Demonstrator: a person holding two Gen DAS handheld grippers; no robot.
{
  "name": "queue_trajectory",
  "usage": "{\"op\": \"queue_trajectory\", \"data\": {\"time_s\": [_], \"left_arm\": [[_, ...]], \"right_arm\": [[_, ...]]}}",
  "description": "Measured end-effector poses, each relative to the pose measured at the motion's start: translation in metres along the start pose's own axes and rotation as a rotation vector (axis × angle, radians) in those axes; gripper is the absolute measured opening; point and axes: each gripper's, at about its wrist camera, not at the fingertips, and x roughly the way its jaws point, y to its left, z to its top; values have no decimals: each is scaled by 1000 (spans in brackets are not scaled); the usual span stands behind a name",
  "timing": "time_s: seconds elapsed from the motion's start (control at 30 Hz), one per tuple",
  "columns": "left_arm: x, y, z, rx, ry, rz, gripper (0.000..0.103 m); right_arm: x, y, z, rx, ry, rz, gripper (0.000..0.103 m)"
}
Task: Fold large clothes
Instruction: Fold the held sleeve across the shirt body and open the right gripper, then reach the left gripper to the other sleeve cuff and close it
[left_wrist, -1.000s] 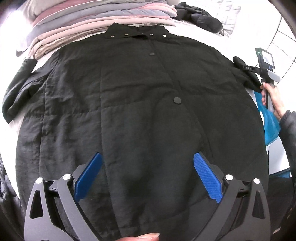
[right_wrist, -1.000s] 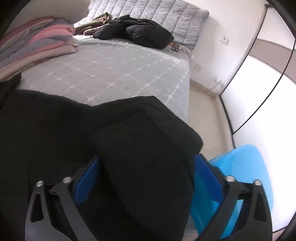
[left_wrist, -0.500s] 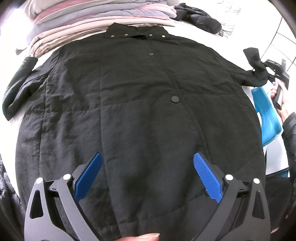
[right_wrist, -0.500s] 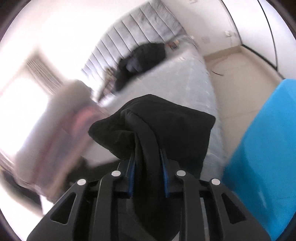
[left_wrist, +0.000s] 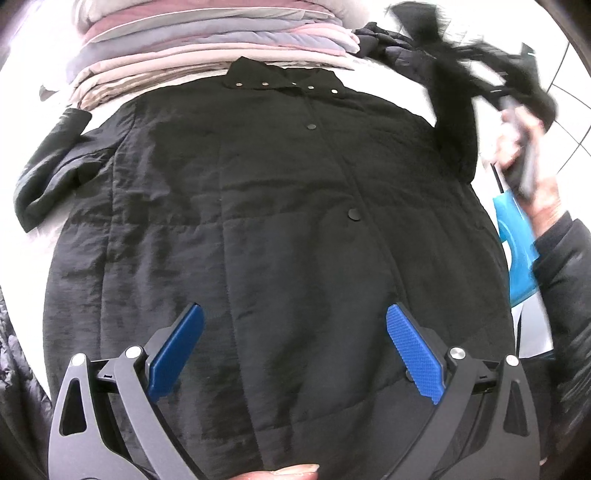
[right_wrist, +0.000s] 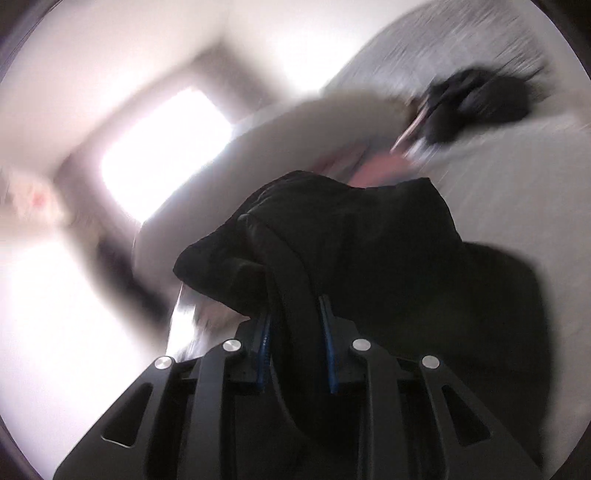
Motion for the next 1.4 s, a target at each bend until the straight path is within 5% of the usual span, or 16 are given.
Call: {"op": "queue_trajectory", "data": {"time_s": [0.07,0.17,0.33,0.47,0.57,0.7,0.8,0.87,0.9,0.93,1.0,1.13,1.27,1.4], "left_arm": [[-1,4,-1,-11,2,0,95],[-6,8,-3,-14,-1,-5,95],[-12,12,-5,-20,-10,-5,95],[-12,12,-5,-24,-14,-3,95],[-8,14,-6,-28,-4,16,95],[-7,22,-5,-58,0,23,95],[-8,26,-3,-73,-8,22,95],[-6,27,-4,-76,-7,36,95],[-4,28,-3,-79,-5,41,95],[-1,30,-3,-84,-1,47,95],[3,37,-3,-108,9,59,95],[0,51,0,-174,-12,49,95],[-10,71,4,-223,-45,49,95],[-33,113,16,-344,-183,-7,95]], "right_arm": [[59,5,-40,-14,209,5,54],[89,-1,-74,-7,322,-54,54],[64,18,-78,-134,241,-240,73],[64,31,-88,-281,276,-330,92],[80,-22,-93,-121,399,-416,94],[27,-44,-62,53,170,-336,94],[-5,-63,-37,62,49,-428,96],[9,-111,-42,152,191,-540,96],[21,-141,-56,206,296,-508,96],[12,-136,-59,129,214,-497,96],[15,-122,-52,132,260,-531,96],[2,-63,-45,25,205,-426,96],[15,-7,-75,-28,334,-197,96],[22,27,-122,4,474,-83,96]]}}
